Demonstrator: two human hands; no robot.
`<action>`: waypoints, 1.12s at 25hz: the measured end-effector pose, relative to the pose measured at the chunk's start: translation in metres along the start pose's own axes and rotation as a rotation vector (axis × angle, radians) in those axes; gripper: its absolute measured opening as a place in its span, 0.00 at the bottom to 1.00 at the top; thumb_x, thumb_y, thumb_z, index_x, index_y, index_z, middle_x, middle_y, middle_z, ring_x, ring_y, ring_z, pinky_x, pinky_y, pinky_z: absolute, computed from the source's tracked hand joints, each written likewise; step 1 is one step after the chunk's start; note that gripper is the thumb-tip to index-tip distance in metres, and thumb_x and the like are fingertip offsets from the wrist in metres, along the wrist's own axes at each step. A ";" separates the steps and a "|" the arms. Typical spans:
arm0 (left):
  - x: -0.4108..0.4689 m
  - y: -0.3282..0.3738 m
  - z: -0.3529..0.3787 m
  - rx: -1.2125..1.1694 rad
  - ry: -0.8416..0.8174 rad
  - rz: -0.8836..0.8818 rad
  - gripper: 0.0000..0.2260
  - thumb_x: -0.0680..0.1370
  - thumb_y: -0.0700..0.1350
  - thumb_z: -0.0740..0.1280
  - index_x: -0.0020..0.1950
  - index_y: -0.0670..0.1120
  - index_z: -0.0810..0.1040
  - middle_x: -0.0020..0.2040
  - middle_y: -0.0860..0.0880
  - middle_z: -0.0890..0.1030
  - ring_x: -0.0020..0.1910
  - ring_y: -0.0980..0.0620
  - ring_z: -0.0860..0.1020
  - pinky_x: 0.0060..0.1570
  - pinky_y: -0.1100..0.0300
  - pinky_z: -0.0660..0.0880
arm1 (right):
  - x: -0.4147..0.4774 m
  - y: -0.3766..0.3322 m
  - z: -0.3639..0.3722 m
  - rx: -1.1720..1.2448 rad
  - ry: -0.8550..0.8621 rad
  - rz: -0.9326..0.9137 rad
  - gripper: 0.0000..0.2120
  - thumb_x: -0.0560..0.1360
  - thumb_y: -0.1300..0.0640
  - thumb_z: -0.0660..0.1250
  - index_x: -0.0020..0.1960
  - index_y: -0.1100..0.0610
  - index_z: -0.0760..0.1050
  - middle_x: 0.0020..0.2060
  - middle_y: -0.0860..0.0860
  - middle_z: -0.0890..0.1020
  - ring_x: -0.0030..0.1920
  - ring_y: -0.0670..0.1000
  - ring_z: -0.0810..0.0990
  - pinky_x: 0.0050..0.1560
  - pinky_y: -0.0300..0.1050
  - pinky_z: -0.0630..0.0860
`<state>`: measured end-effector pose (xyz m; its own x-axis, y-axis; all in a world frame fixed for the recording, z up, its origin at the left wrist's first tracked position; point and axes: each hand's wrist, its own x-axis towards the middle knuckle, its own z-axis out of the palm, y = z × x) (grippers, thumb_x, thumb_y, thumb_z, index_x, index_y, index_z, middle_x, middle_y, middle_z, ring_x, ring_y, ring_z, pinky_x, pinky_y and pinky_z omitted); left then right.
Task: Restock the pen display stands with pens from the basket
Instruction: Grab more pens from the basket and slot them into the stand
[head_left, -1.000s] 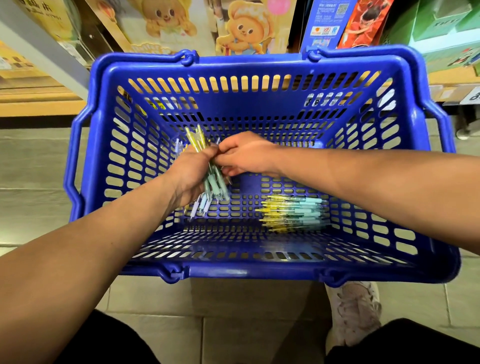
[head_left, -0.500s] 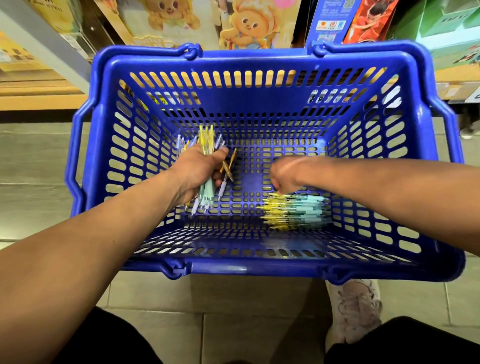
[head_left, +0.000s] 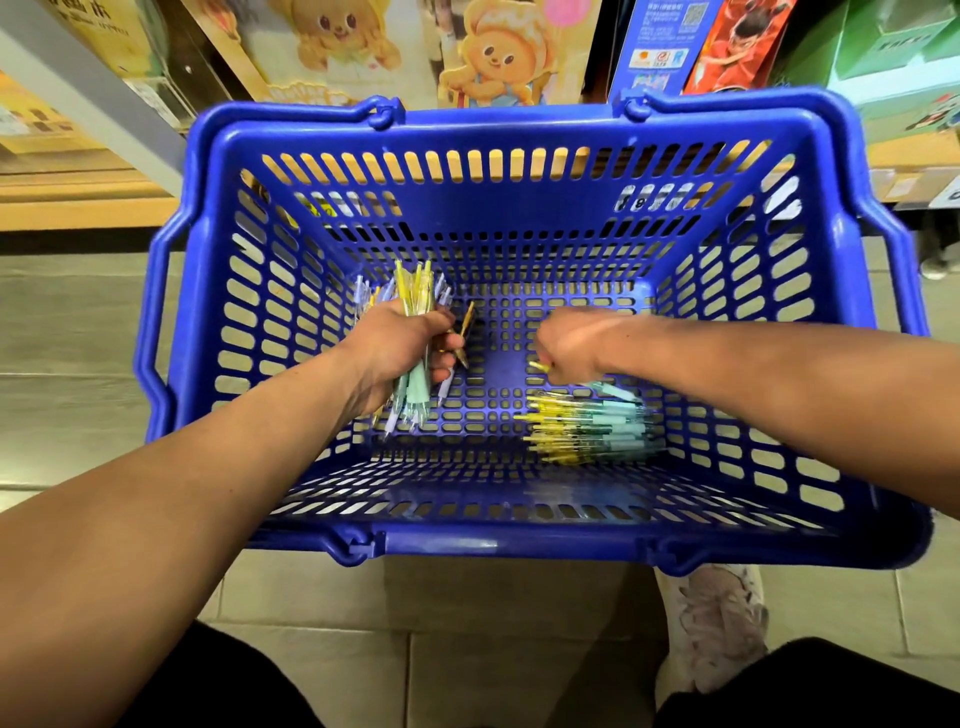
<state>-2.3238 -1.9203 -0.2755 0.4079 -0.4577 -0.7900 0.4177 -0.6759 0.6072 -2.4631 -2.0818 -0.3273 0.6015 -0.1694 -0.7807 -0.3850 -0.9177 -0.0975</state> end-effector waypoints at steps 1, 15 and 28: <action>0.000 0.000 0.000 -0.014 0.002 -0.003 0.10 0.84 0.42 0.64 0.62 0.39 0.75 0.44 0.41 0.84 0.36 0.47 0.81 0.35 0.56 0.81 | 0.003 0.000 -0.007 0.141 0.035 0.014 0.07 0.79 0.53 0.67 0.48 0.57 0.80 0.42 0.53 0.83 0.42 0.53 0.82 0.46 0.46 0.81; -0.009 0.007 0.008 -0.088 -0.054 0.065 0.25 0.81 0.51 0.68 0.71 0.37 0.67 0.38 0.46 0.76 0.30 0.52 0.74 0.31 0.58 0.77 | 0.010 -0.017 -0.046 1.461 0.055 -0.218 0.07 0.81 0.59 0.68 0.56 0.57 0.82 0.49 0.54 0.87 0.50 0.48 0.87 0.52 0.40 0.82; -0.003 0.006 0.002 0.006 -0.017 0.043 0.18 0.82 0.46 0.68 0.66 0.37 0.71 0.38 0.48 0.75 0.30 0.53 0.73 0.31 0.59 0.75 | 0.000 -0.006 0.025 -0.129 -0.158 -0.033 0.13 0.81 0.49 0.67 0.57 0.59 0.80 0.49 0.53 0.83 0.46 0.52 0.81 0.55 0.50 0.82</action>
<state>-2.3239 -1.9238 -0.2691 0.4112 -0.4964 -0.7645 0.3953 -0.6586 0.6403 -2.4785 -2.0674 -0.3420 0.4908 -0.0895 -0.8666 -0.2677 -0.9621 -0.0522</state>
